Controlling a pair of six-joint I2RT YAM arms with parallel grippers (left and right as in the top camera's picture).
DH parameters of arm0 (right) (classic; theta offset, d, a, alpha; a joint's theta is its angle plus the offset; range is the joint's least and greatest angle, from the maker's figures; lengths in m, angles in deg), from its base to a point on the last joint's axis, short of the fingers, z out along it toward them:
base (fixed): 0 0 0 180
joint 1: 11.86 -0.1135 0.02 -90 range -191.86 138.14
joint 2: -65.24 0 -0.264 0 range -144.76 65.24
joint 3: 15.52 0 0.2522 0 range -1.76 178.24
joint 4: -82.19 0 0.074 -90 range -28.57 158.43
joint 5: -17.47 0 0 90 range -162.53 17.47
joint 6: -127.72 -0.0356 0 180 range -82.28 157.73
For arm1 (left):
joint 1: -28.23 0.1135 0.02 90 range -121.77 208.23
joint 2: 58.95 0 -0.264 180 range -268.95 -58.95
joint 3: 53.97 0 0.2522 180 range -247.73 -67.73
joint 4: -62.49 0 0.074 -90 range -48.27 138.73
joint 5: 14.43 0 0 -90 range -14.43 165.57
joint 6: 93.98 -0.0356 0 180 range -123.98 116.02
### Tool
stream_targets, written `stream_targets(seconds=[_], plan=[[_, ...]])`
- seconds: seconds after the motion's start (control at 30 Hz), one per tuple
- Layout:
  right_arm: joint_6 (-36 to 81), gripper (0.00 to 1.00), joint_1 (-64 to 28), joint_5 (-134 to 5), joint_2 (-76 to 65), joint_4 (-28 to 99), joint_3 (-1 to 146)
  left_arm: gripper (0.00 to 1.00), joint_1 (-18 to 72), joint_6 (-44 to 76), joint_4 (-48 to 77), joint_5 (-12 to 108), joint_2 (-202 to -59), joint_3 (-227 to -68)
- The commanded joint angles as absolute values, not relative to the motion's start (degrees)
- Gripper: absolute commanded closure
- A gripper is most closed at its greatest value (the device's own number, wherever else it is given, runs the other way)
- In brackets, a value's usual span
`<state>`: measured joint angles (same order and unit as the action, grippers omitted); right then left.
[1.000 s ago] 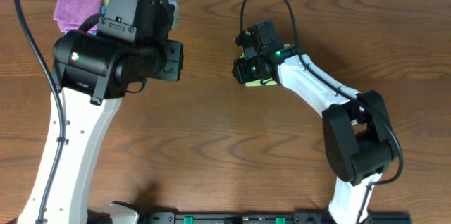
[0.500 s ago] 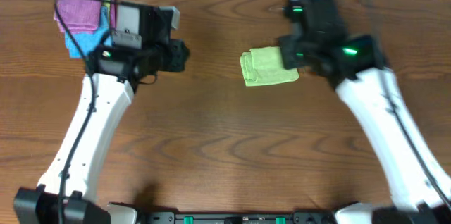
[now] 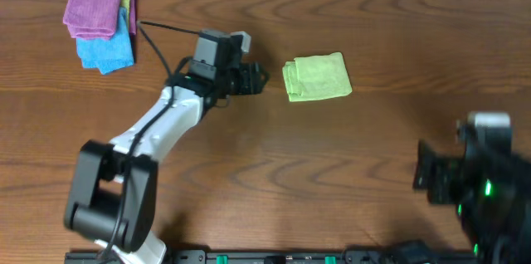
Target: Fold the cloth
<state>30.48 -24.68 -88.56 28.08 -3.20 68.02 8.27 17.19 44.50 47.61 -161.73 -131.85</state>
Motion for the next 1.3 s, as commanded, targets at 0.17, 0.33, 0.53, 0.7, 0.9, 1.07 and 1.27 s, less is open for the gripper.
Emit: stream_targets(seconds=[0.17, 0.33, 0.53, 0.7, 0.9, 1.07, 1.27], plan=[[24.3, 0.01, -23.8, -78.0, 32.0, -1.4, 55.5, 0.33, 7.3, 27.9, 54.8, 41.0, -171.7, -132.0], [21.4, 0.01, -23.8, -76.7, 27.9, 2.8, 55.5, 0.29, 6.8, 31.8, 59.8, 38.1, -175.9, -132.0], [21.5, 0.01, -23.8, -75.2, 20.4, 7.2, 55.5, 0.26, 6.1, 33.8, 62.1, 38.0, -178.1, -132.0], [21.4, 0.16, -22.4, -75.1, 9.3, 17.3, 54.4, 0.25, 6.0, 36.2, 63.9, 37.2, -179.5, -132.0], [17.0, 0.99, -14.6, -69.8, -15.0, 36.4, 54.4, 0.23, 6.0, 38.1, 65.7, 37.0, -179.6, -132.0], [13.9, 0.98, -12.3, -61.5, -29.3, 46.3, 56.0, 0.23, 6.0, 38.5, 65.8, 37.0, -179.6, -132.0], [11.9, 0.99, -12.6, -61.8, -34.6, 54.0, 57.2, 0.23, 6.0, 40.4, 66.0, 36.9, -179.6, -132.0]])
